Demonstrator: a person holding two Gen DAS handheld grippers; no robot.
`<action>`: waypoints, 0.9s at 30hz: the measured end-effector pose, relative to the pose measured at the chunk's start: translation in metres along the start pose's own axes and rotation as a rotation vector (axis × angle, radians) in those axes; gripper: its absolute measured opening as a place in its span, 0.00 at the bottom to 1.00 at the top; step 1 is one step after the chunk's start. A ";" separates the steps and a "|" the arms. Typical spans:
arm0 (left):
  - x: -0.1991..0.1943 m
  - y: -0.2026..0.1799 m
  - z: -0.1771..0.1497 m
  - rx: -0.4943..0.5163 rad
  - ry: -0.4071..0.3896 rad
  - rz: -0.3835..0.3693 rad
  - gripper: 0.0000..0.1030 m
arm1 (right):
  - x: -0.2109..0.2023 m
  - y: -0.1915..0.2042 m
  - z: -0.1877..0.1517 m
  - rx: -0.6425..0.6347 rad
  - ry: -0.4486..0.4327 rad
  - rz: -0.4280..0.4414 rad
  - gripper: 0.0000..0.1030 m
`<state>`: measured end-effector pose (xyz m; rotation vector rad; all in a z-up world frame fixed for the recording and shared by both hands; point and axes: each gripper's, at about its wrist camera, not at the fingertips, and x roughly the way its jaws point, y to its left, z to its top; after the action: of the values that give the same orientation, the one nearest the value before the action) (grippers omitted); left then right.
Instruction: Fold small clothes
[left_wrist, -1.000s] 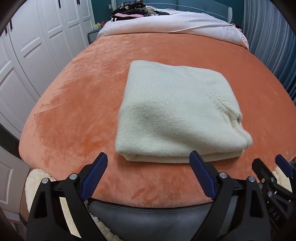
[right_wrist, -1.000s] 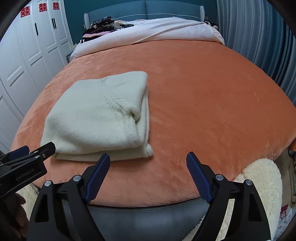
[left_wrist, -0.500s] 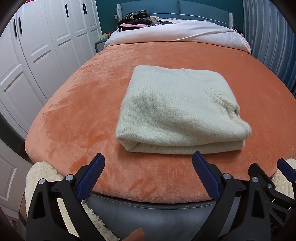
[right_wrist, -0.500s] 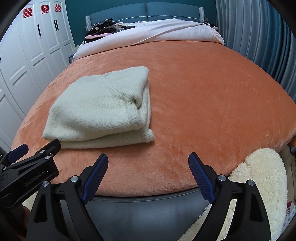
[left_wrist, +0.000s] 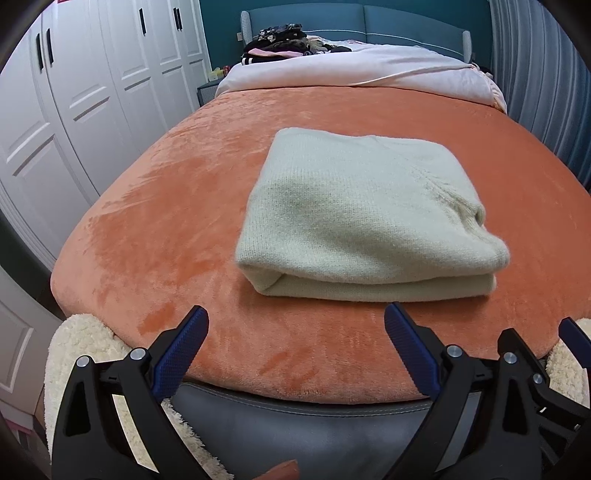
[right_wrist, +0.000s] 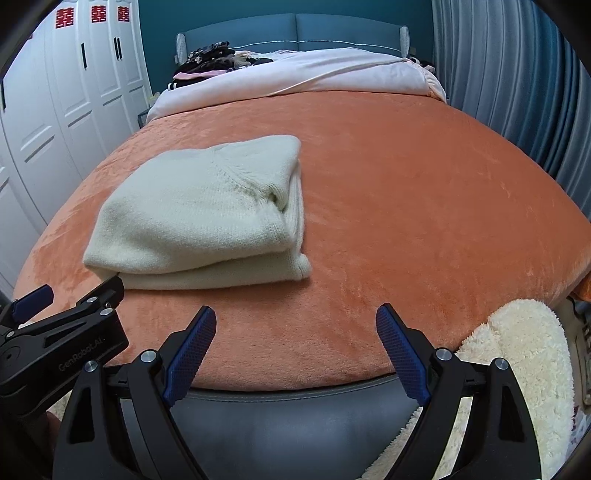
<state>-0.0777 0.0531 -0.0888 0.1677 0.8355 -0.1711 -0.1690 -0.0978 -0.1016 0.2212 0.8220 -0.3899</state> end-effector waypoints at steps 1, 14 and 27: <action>0.000 0.000 0.000 0.000 -0.001 0.002 0.91 | 0.000 0.000 0.000 0.002 0.000 0.000 0.84; -0.001 0.000 -0.001 0.004 -0.006 0.005 0.91 | -0.001 -0.005 0.001 0.010 0.002 0.007 0.84; -0.004 -0.002 -0.002 0.007 -0.002 0.023 0.94 | -0.005 -0.006 -0.003 0.010 -0.003 -0.001 0.84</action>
<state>-0.0827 0.0520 -0.0875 0.1832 0.8312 -0.1526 -0.1763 -0.1009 -0.1000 0.2293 0.8174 -0.3954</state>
